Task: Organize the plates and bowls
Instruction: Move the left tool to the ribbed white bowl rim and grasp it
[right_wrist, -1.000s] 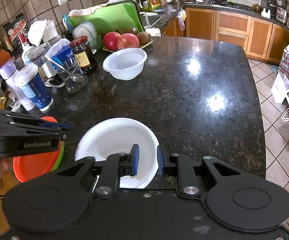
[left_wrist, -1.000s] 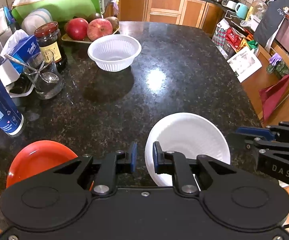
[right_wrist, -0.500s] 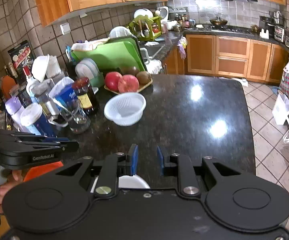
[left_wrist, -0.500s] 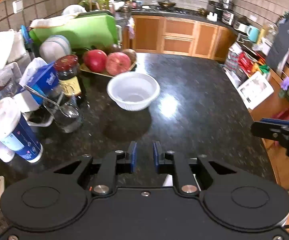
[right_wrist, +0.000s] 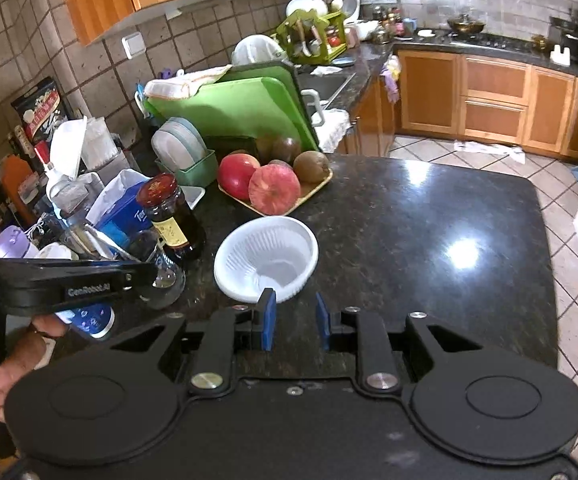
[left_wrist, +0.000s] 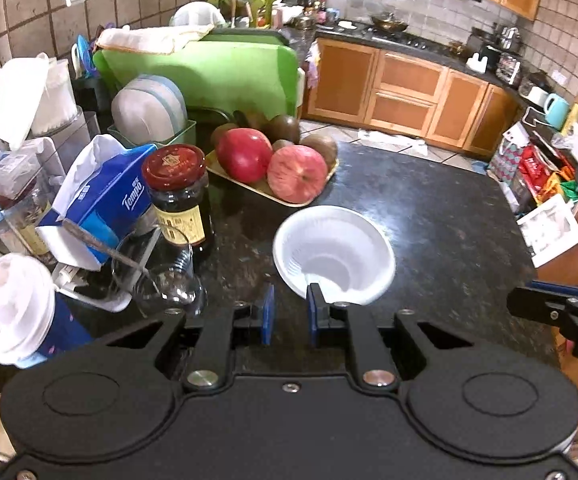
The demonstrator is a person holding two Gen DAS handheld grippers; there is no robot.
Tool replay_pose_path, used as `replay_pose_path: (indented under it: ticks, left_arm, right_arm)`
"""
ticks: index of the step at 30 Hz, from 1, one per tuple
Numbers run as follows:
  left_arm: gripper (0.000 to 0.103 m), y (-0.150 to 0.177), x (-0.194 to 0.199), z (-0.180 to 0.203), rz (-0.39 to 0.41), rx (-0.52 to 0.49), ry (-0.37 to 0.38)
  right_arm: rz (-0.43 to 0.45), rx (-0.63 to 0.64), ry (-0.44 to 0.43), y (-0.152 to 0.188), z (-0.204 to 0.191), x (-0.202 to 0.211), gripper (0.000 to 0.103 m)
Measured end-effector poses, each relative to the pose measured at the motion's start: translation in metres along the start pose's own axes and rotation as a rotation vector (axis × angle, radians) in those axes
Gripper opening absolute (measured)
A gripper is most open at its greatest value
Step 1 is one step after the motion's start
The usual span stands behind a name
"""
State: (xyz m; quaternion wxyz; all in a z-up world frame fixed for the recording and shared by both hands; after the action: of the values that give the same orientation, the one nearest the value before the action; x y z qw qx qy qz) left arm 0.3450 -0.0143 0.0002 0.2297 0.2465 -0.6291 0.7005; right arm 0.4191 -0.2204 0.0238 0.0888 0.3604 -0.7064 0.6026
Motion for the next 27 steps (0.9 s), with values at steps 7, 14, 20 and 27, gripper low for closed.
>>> replay_pose_path:
  ticks: [7,14,20,27]
  left_arm:
    - [0.024,0.000,-0.055,0.004,-0.125,0.015,0.025]
    - [0.024,-0.003,-0.087,0.005,-0.136,-0.006,0.003]
    - [0.024,-0.005,-0.102,-0.004,-0.157,0.002,-0.003]
    - [0.024,-0.004,-0.115,-0.010,-0.185,0.013,0.014]
  right_arm:
    - [-0.056,-0.007,-0.035,-0.020,0.001,-0.070,0.023]
    - [-0.126,-0.034,-0.003,-0.016,0.014,-0.129,0.022]
    - [-0.164,-0.051,0.002,-0.008,0.024,-0.155,0.021]
    - [-0.181,-0.040,-0.011,-0.003,0.021,-0.170,0.021]
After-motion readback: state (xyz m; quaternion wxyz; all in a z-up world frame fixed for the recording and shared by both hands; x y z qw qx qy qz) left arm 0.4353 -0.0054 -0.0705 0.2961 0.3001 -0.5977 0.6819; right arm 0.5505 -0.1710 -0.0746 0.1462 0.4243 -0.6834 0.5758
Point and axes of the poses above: each gripper's, at about its wrist camera, not at the fingertips, and x roughly against the way its jaws point, z to its right, y to its underside, the point moved 7 cm from there along -x, roughly the way its jaws point, and after that the axes turned 10 degrees about z, right-handed, at the moved point
